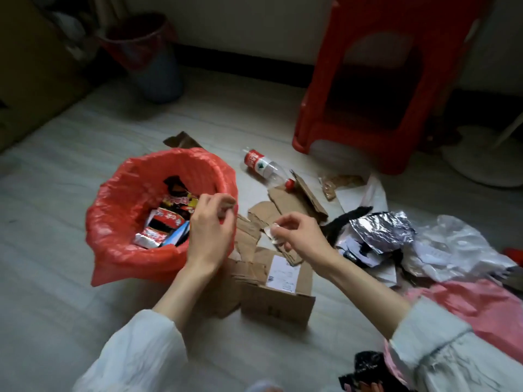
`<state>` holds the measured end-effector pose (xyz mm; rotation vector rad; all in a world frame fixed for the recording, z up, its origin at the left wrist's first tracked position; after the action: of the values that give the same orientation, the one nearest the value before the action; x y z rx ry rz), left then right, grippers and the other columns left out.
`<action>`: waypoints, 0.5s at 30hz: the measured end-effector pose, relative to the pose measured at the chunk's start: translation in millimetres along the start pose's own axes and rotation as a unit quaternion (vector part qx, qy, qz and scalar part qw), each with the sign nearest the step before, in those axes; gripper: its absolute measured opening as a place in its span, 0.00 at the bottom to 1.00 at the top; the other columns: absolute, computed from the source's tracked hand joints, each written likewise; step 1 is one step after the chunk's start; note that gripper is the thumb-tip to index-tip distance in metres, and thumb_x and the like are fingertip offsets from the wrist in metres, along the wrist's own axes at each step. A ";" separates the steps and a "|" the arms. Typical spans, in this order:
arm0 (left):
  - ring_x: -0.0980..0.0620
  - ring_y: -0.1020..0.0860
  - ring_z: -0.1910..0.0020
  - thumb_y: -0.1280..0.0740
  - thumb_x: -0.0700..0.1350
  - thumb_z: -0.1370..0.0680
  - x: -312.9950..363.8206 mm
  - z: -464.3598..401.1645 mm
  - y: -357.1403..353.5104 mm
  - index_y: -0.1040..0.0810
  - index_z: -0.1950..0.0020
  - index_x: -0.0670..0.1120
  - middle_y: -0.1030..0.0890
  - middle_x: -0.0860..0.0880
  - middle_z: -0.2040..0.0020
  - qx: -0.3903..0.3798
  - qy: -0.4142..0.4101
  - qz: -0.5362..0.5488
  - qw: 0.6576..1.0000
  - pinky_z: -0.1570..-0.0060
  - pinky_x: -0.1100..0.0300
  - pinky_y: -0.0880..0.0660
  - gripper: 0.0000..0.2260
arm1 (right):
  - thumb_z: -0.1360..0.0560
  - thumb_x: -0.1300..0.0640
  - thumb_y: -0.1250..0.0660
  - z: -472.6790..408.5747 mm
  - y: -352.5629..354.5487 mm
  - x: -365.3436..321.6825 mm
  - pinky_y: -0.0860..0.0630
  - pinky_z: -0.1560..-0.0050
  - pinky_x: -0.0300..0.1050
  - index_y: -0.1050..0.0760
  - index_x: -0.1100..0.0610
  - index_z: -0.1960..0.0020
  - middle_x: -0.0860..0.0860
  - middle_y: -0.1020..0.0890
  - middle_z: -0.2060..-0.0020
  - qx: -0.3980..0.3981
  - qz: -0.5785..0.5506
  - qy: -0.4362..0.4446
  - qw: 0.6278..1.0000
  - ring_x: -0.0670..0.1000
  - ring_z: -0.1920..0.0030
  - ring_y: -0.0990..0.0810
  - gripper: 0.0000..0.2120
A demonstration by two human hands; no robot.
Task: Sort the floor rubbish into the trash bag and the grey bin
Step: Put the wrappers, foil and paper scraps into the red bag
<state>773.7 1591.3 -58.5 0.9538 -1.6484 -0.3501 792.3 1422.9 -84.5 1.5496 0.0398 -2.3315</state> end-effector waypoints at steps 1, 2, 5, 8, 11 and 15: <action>0.53 0.27 0.60 0.34 0.32 0.27 -5.8 -5.7 18.7 0.20 0.53 0.41 0.26 0.45 0.56 0.033 0.013 -0.008 0.999 0.56 0.82 0.38 0.07 | 0.26 0.63 0.33 -3.1 -15.9 -17.0 0.28 0.66 0.38 0.25 0.61 0.49 0.53 0.21 0.59 -0.010 -0.023 0.012 1.000 0.47 0.64 0.24 0.06; 0.51 0.26 0.59 0.34 0.32 0.27 -13.6 -10.4 38.6 0.20 0.52 0.40 0.25 0.43 0.55 0.068 0.032 -0.017 0.997 0.54 0.81 0.39 0.07 | 0.26 0.63 0.33 -6.1 -33.9 -34.1 0.26 0.64 0.39 0.25 0.60 0.49 0.54 0.20 0.57 -0.018 -0.048 0.017 0.999 0.48 0.63 0.23 0.06; 0.45 0.24 0.47 0.36 0.35 0.25 -43.0 -22.3 77.9 0.23 0.43 0.41 0.22 0.40 0.47 0.116 0.101 -0.032 0.988 0.46 0.67 0.33 0.11 | 0.25 0.63 0.34 -11.4 -80.1 -76.0 0.21 0.53 0.45 0.31 0.63 0.35 0.60 0.22 0.47 -0.082 -0.150 -0.002 0.985 0.54 0.55 0.20 0.19; 0.44 0.28 0.37 0.36 0.40 0.23 -65.4 -23.7 96.5 0.32 0.31 0.42 0.25 0.41 0.36 0.033 0.173 -0.055 0.983 0.37 0.53 0.33 0.21 | 0.23 0.57 0.36 -9.3 -105.6 -96.4 0.22 0.46 0.48 0.49 0.57 0.24 0.61 0.34 0.31 -0.149 -0.190 -0.034 0.970 0.59 0.40 0.24 0.32; 0.44 0.31 0.34 0.36 0.37 0.25 -65.9 -17.6 100.3 0.31 0.32 0.41 0.27 0.41 0.34 -0.039 0.150 -0.079 0.985 0.35 0.55 0.37 0.21 | 0.22 0.53 0.38 0.2 -98.5 -93.4 0.21 0.47 0.49 0.50 0.53 0.24 0.58 0.36 0.29 -0.146 -0.097 -0.030 0.984 0.57 0.39 0.25 0.32; 0.45 0.24 0.41 0.35 0.37 0.25 -34.0 -5.3 91.3 0.24 0.40 0.43 0.22 0.44 0.42 -0.093 0.099 -0.026 0.990 0.40 0.56 0.31 0.14 | 0.22 0.51 0.38 24.0 -58.0 -88.2 0.19 0.52 0.47 0.42 0.56 0.27 0.56 0.26 0.39 -0.096 0.007 -0.047 0.994 0.54 0.47 0.20 0.27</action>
<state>743.0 1674.9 -18.7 0.8633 -1.3866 -0.4245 784.5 1495.8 -4.8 1.3427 0.2241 -2.3104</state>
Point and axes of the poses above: each hand's wrist, its own z-axis away from the middle knuckle, its own y-axis out of the back of the hand, x = y × z, the point moved 2 cm from there along -z, towards the middle knuckle
